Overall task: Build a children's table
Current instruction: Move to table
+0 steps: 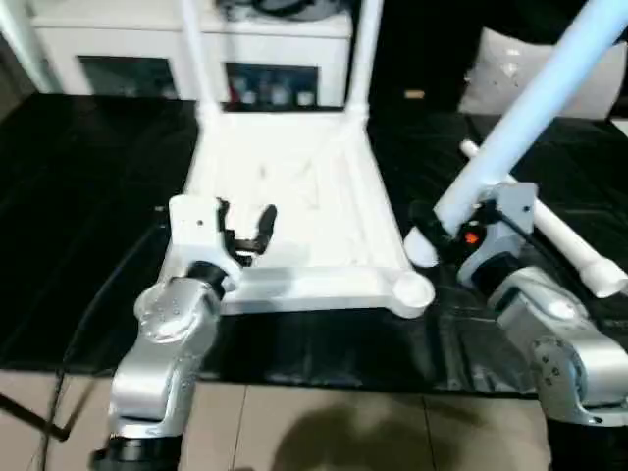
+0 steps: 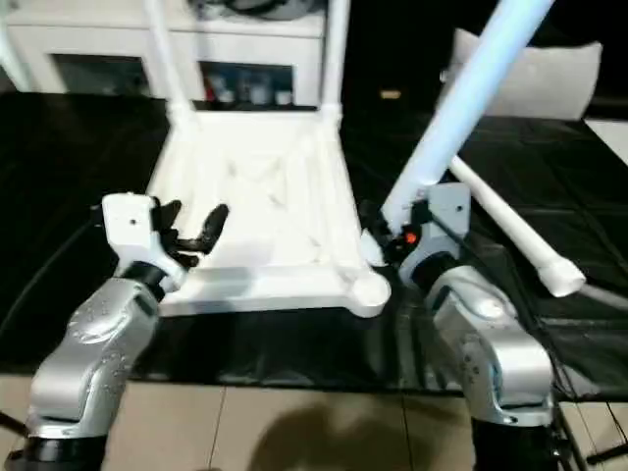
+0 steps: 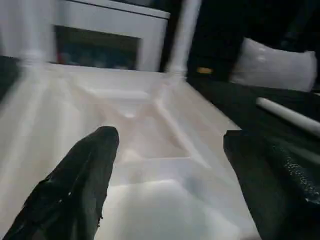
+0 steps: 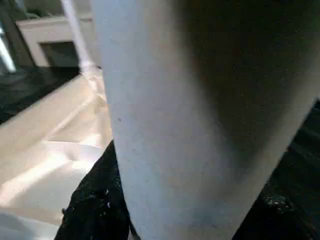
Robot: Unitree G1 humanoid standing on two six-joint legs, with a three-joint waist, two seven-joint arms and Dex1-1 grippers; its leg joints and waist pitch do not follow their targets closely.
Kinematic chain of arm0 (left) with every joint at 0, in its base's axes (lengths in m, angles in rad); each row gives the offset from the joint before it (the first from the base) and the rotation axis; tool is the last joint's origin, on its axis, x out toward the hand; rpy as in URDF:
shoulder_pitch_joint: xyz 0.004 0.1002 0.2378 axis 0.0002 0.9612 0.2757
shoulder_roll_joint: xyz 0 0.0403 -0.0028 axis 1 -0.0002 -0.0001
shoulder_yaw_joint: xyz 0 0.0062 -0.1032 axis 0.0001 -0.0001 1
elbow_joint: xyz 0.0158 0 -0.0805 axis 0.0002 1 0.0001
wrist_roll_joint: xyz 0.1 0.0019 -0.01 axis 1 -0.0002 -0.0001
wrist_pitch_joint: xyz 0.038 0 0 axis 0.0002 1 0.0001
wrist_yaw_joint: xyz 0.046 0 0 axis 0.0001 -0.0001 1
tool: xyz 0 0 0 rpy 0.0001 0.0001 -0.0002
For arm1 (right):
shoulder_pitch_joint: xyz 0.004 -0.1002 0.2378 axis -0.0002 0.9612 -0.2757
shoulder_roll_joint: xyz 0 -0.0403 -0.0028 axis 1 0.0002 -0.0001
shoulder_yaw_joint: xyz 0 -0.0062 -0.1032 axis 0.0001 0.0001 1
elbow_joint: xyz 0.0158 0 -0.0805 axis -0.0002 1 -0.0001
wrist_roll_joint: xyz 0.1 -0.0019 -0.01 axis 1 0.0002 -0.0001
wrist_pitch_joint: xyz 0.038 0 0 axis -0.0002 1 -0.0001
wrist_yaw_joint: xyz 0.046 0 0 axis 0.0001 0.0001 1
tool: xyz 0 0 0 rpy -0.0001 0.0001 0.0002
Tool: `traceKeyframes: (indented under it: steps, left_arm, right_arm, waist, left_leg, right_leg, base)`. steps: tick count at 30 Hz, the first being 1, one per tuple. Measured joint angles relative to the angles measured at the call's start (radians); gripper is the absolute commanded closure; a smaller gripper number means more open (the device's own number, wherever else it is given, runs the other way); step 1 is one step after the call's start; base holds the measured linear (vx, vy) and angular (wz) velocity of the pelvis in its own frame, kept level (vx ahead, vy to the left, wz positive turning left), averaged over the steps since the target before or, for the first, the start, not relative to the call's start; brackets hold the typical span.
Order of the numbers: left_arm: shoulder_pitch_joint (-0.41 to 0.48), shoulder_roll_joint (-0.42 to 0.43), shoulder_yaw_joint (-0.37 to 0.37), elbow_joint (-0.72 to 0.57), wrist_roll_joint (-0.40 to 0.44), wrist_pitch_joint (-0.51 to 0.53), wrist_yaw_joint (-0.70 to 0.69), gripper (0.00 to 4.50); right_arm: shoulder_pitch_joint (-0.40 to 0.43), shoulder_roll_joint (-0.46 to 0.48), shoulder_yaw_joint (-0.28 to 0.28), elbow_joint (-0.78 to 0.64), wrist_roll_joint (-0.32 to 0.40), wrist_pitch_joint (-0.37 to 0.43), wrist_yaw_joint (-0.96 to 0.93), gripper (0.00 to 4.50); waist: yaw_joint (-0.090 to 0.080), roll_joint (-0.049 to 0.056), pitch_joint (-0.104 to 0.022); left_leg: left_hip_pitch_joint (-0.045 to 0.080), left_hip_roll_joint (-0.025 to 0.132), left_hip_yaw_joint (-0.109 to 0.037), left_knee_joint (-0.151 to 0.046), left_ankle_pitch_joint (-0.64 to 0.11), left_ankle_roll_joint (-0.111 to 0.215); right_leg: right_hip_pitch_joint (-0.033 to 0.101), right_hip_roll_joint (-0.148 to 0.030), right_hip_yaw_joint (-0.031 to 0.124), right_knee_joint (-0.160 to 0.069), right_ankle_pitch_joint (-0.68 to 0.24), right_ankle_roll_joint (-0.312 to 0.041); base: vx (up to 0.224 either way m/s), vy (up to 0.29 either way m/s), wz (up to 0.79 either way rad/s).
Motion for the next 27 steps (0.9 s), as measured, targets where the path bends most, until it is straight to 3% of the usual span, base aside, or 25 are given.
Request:
traceKeyframes:
  steps: [2, 3, 4, 5, 6, 7, 8, 9, 10, 11, 12, 13, 14, 15, 16, 17, 18, 20, 21, 22, 23, 24, 25, 27]
  left_arm:
    - [-0.002, 0.003, -0.006, 0.000, 0.000, 0.000, -0.001, 0.67]
    - [-0.001, 0.016, 0.001, 0.001, 0.001, -0.002, -0.001, 0.67]
    - [0.008, 0.025, 0.011, 0.001, 0.001, -0.002, -0.001, 0.67]
    - [0.010, 0.034, 0.030, 0.004, 0.003, -0.002, 0.000, 0.67]
    - [0.009, 0.037, 0.040, 0.005, 0.006, -0.003, 0.000, 0.67]
    - [0.009, 0.036, 0.040, 0.005, 0.007, -0.005, 0.000, 0.67]
    - [0.005, 0.028, 0.036, 0.006, 0.008, -0.006, -0.001, 0.67]
    - [0.003, 0.009, 0.020, 0.009, 0.009, -0.005, -0.001, 0.67]
    - [0.003, 0.001, -0.005, 0.009, 0.008, -0.005, -0.004, 0.67]
    - [0.001, 0.000, -0.021, 0.009, 0.008, -0.005, -0.005, 0.67]
    - [-0.003, 0.002, -0.022, 0.009, 0.008, -0.005, -0.004, 0.67]
    - [-0.009, 0.006, -0.019, 0.009, 0.008, -0.005, -0.004, 0.67]
    - [-0.011, 0.009, -0.018, 0.008, 0.008, -0.006, -0.004, 0.67]
    - [-0.006, 0.016, -0.014, 0.008, 0.008, -0.006, -0.004, 0.67]
    - [-0.005, 0.018, -0.006, 0.008, 0.008, -0.006, -0.004, 0.67]
    - [-0.005, 0.022, 0.001, 0.008, 0.009, -0.006, -0.004, 0.67]
    - [-0.005, 0.029, 0.017, 0.008, 0.010, -0.006, -0.004, 0.67]
    - [-0.004, 0.028, 0.023, 0.008, 0.016, -0.006, -0.004, 0.67]
    - [-0.004, 0.025, 0.019, 0.008, 0.019, -0.006, -0.004, 0.67]
    - [-0.004, 0.023, 0.017, 0.008, 0.019, -0.006, -0.004, 0.67]
    - [-0.006, 0.013, 0.006, 0.008, 0.018, -0.005, -0.004, 0.67]
    - [-0.006, 0.008, -0.015, 0.007, 0.018, -0.005, -0.006, 0.67]
    - [-0.006, 0.007, -0.026, 0.007, 0.018, -0.005, -0.007, 0.67]
    - [-0.006, 0.020, -0.013, 0.007, 0.018, -0.005, -0.006, 0.67]
  right_arm:
    - [0.000, 0.001, -0.001, 0.000, -0.003, -0.005, 0.000, 2.57]
    - [-0.004, 0.008, 0.011, 0.000, -0.004, -0.006, 0.001, 2.57]
    - [-0.011, 0.021, 0.033, 0.000, -0.004, -0.004, 0.002, 2.57]
    - [-0.012, 0.028, 0.049, -0.002, -0.001, -0.005, 0.006, 2.57]
    - [-0.010, 0.031, 0.055, -0.002, 0.000, -0.006, 0.010, 2.57]
    - [-0.010, 0.029, 0.054, -0.002, -0.001, -0.008, 0.010, 2.57]
    - [-0.006, 0.021, 0.050, -0.002, -0.003, -0.013, 0.010, 2.57]
    - [0.011, 0.001, 0.032, 0.000, -0.010, -0.014, 0.009, 2.57]
    - [0.017, -0.005, 0.022, 0.007, -0.018, -0.014, 0.009, 2.57]
    - [0.017, -0.006, 0.012, 0.014, -0.026, -0.014, 0.008, 2.57]
    - [0.017, -0.005, 0.004, 0.015, -0.029, -0.015, 0.008, 2.57]
    - [0.017, -0.003, 0.005, 0.015, -0.029, -0.018, 0.008, 2.57]
    - [0.017, -0.002, 0.005, 0.015, -0.029, -0.020, 0.009, 2.57]
    - [0.017, 0.007, 0.012, 0.017, -0.029, -0.023, 0.009, 2.57]
    - [0.015, 0.015, 0.026, 0.015, -0.028, -0.024, 0.011, 2.57]
    - [0.010, 0.016, 0.043, 0.015, -0.028, -0.024, 0.012, 2.57]
    - [0.004, 0.019, 0.056, 0.015, -0.027, -0.025, 0.014, 2.57]
    - [0.003, 0.016, 0.056, 0.015, -0.029, -0.028, 0.013, 2.57]
    - [0.003, 0.014, 0.052, 0.015, -0.029, -0.030, 0.014, 2.57]
    - [0.004, 0.012, 0.046, 0.016, -0.030, -0.031, 0.014, 2.57]
    - [0.013, 0.008, 0.033, 0.016, -0.032, -0.032, 0.013, 2.57]
    - [0.017, 0.001, 0.025, 0.018, -0.034, -0.032, 0.013, 2.57]
    - [0.016, 0.000, 0.014, 0.018, -0.036, -0.032, 0.012, 2.57]
    - [0.012, 0.005, 0.020, 0.018, -0.038, -0.034, 0.014, 2.57]
  waist:
    - [0.011, 0.010, -0.006]
    - [0.011, 0.013, -0.010]
    - [0.017, 0.011, -0.012]
    - [0.020, 0.010, -0.012]
    - [0.025, 0.001, -0.015]
    - [0.029, -0.017, -0.013]
    - [0.020, -0.028, -0.013]
    - [0.023, -0.031, -0.012]
    - [0.026, -0.029, -0.013]
    - [0.026, -0.028, -0.014]
    - [0.026, -0.021, -0.015]
    - [0.027, -0.009, -0.014]
    - [0.028, 0.007, -0.015]
    - [0.029, 0.027, -0.013]
    - [0.018, 0.028, -0.012]
    - [0.015, 0.026, -0.011]
    - [0.010, 0.026, -0.011]
    - [-0.005, 0.017, -0.011]
    - [-0.009, 0.012, -0.012]
    - [-0.004, 0.011, -0.013]
    - [0.003, 0.011, -0.012]
    - [0.013, 0.011, -0.012]
    - [0.018, 0.019, -0.015]
    - [0.023, 0.024, -0.018]
  left_leg:
    - [-0.003, 0.008, -0.005, 0.000, -0.008, -0.014]
    - [0.016, 0.016, -0.001, -0.016, -0.007, -0.081]
    - [0.028, 0.016, 0.013, -0.017, -0.011, -0.087]
    - [0.041, 0.016, 0.031, -0.016, -0.018, -0.090]
    - [0.055, 0.016, 0.056, -0.018, -0.026, -0.095]
    - [0.065, 0.013, 0.081, -0.020, -0.034, -0.097]
    - [0.062, 0.006, 0.079, -0.015, -0.042, -0.096]
    - [0.059, 0.000, 0.063, 0.001, -0.052, -0.060]
    - [0.045, -0.004, 0.038, 0.027, -0.056, -0.037]
    - [0.024, -0.006, 0.022, 0.061, -0.053, -0.042]
    - [-0.001, -0.005, 0.005, 0.067, -0.045, -0.055]
    - [-0.017, 0.005, -0.001, 0.043, -0.031, -0.069]
    - [-0.029, 0.025, -0.002, 0.001, -0.004, -0.069]
    - [-0.021, 0.042, -0.009, 0.000, 0.039, -0.094]
    - [-0.007, 0.041, -0.010, -0.007, 0.035, -0.096]
    - [-0.003, 0.038, -0.009, -0.014, 0.034, -0.098]
    - [0.002, 0.031, -0.009, -0.016, 0.032, -0.092]
    - [0.012, 0.017, -0.007, -0.016, 0.030, -0.085]
    - [0.012, 0.015, 0.002, -0.021, 0.030, -0.085]
    - [0.002, 0.015, 0.004, -0.021, 0.029, -0.068]
    - [-0.003, 0.017, 0.005, -0.014, 0.023, -0.037]
    - [-0.008, 0.019, 0.004, -0.005, 0.018, -0.027]
    - [-0.015, 0.024, 0.002, -0.012, 0.022, -0.029]
    - [-0.008, 0.029, 0.001, -0.021, 0.030, -0.069]
  right_leg:
    - [0.006, 0.009, -0.008, -0.013, 0.001, -0.001]
    - [-0.011, 0.011, -0.008, -0.006, -0.005, -0.019]
    - [-0.021, 0.007, -0.001, 0.020, -0.015, -0.039]
    - [-0.043, -0.001, 0.002, 0.065, -0.015, -0.037]
    - [-0.079, -0.016, -0.002, 0.094, -0.006, -0.027]
    - [-0.095, -0.030, -0.004, 0.077, 0.007, -0.031]
    - [-0.093, -0.036, -0.001, 0.069, 0.022, -0.001]
    - [-0.086, -0.026, 0.004, 0.061, 0.016, -0.016]
    - [-0.078, -0.019, 0.004, 0.051, 0.018, -0.021]
    - [-0.069, -0.014, 0.004, 0.045, 0.019, -0.023]
    - [-0.053, -0.007, -0.002, 0.036, 0.018, -0.027]
    - [-0.041, 0.002, -0.013, 0.032, 0.015, -0.030]
    - [-0.030, 0.018, -0.026, 0.026, 0.013, -0.031]
    - [-0.007, 0.034, -0.031, 0.018, 0.010, -0.028]
    - [-0.005, 0.033, -0.033, 0.010, 0.008, -0.030]
    - [-0.004, 0.028, -0.034, 0.008, 0.004, -0.044]
    - [-0.005, 0.021, -0.036, 0.021, -0.002, -0.060]
    - [-0.007, 0.007, -0.026, 0.042, -0.014, -0.049]
    - [-0.003, 0.006, -0.012, 0.040, -0.018, -0.022]
    - [0.002, 0.009, -0.010, 0.032, -0.014, -0.014]
    - [0.005, 0.011, -0.011, 0.021, -0.012, -0.013]
    - [0.007, 0.012, -0.011, 0.017, -0.012, -0.013]
    - [0.011, 0.018, -0.014, 0.015, -0.015, -0.011]
    - [0.014, 0.022, -0.016, 0.002, -0.016, -0.012]
  base:
    - [0.113, -0.010, 0.03]
    - [0.144, -0.005, 0.06]
    - [0.162, -0.005, -0.14]
    - [0.095, -0.002, -0.42]
    - [0.095, -0.002, -0.42]
    - [0.040, -0.016, -0.55]
    - [0.013, -0.077, -0.24]
    - [0.013, -0.077, -0.24]
    - [0.040, -0.091, -0.04]
    - [0.060, -0.051, -0.19]
    - [0.060, -0.051, -0.19]
    - [0.000, 0.000, 0.00]
    - [0.057, 0.028, -0.03]
    - [0.057, 0.028, -0.03]
    - [0.091, 0.072, 0.03]
    - [0.088, 0.066, 0.01]
    - [0.088, 0.066, 0.01]
    - [0.058, 0.022, 0.05]
    - [0.058, -0.001, 0.11]
    - [0.072, -0.033, 0.03]
    - [0.065, -0.024, -0.04]
    - [0.065, -0.024, -0.04]
    - [0.051, -0.014, 0.01]
    - [0.073, 0.017, 0.00]
